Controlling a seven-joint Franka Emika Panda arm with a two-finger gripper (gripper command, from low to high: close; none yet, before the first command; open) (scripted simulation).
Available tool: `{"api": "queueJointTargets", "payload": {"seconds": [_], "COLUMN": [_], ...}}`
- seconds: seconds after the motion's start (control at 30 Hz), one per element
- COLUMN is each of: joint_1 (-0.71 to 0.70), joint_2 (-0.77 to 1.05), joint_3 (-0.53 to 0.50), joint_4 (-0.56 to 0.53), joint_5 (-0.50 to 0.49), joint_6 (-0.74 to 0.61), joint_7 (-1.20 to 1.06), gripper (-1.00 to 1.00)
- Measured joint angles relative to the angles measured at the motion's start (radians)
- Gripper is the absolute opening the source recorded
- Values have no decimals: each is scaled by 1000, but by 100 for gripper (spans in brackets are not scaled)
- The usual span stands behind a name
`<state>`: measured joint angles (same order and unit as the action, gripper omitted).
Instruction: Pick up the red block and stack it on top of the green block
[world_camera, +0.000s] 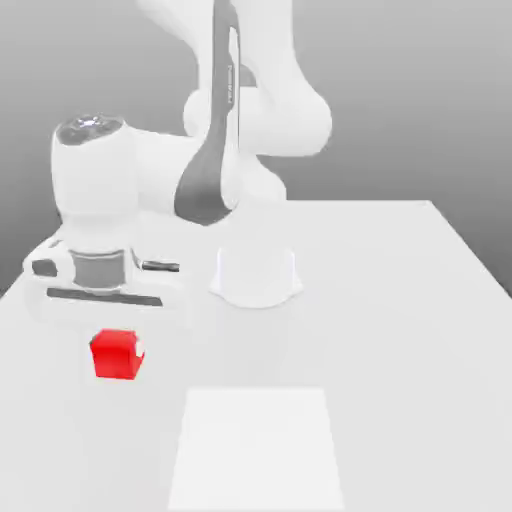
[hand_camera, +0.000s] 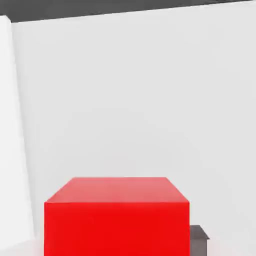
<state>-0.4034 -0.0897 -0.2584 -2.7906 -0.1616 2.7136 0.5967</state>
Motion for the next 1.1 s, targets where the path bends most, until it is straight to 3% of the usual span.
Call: {"api": "queueJointTargets", "payload": {"seconds": [0.23, 0.43, 1.1], "joint_1": [-293, -525, -421], "joint_2": [-126, -197, 3], "joint_3": [-160, -265, -339], "joint_4": [-77, -137, -138], "joint_5": [-112, -150, 58], "joint_6": [-41, -52, 149], "joint_7": [205, 327, 196], "gripper": [-100, -100, -100]}}
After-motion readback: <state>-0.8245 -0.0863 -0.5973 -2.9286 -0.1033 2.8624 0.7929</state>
